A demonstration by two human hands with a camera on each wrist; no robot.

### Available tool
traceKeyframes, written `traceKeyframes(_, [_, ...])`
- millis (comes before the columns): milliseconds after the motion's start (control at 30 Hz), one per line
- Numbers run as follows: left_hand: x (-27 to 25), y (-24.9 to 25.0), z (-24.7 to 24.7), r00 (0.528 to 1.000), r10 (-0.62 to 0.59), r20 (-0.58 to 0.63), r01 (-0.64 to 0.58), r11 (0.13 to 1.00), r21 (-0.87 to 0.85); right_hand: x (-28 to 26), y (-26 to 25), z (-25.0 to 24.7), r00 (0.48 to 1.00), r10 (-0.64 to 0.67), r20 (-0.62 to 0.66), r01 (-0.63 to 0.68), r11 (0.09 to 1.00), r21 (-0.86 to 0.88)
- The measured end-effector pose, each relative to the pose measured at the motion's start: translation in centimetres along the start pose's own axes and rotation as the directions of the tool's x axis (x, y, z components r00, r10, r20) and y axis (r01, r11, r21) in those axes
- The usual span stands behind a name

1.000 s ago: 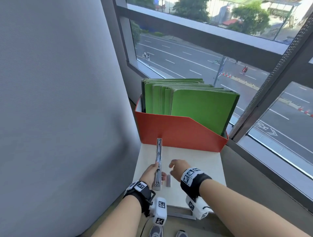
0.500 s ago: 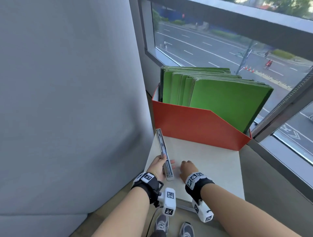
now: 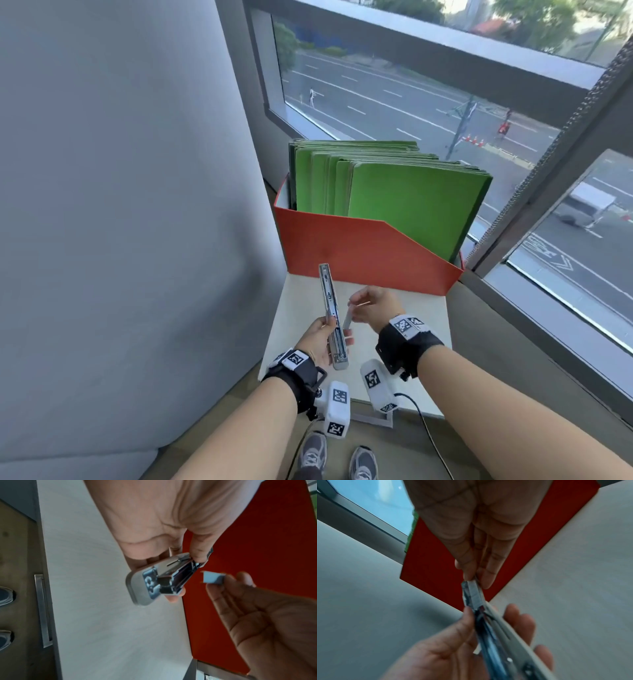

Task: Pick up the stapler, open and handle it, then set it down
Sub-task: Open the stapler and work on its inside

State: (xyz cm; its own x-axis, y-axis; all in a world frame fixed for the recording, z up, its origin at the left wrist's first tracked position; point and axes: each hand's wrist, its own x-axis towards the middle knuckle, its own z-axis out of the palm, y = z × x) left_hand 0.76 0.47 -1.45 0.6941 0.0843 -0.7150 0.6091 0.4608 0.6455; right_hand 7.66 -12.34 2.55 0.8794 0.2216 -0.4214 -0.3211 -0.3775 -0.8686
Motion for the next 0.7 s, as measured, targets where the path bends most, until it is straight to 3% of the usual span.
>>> traceKeyframes(167, [-0.3,-0.3,2.2,0.998,-0.006,0.061,0.003,0.999,0.049,-1.2,-1.6,-1.7,0.998,-0.069,0.013,0.068,0.998,0.006])
traceKeyframes(700, [-1.0,0.3,3.7,0.997,-0.069,0.038,0.066,0.995,0.079,-2.4,-3.3,-2.0,0.992,-0.128,0.017,0.126,0.94,-0.316])
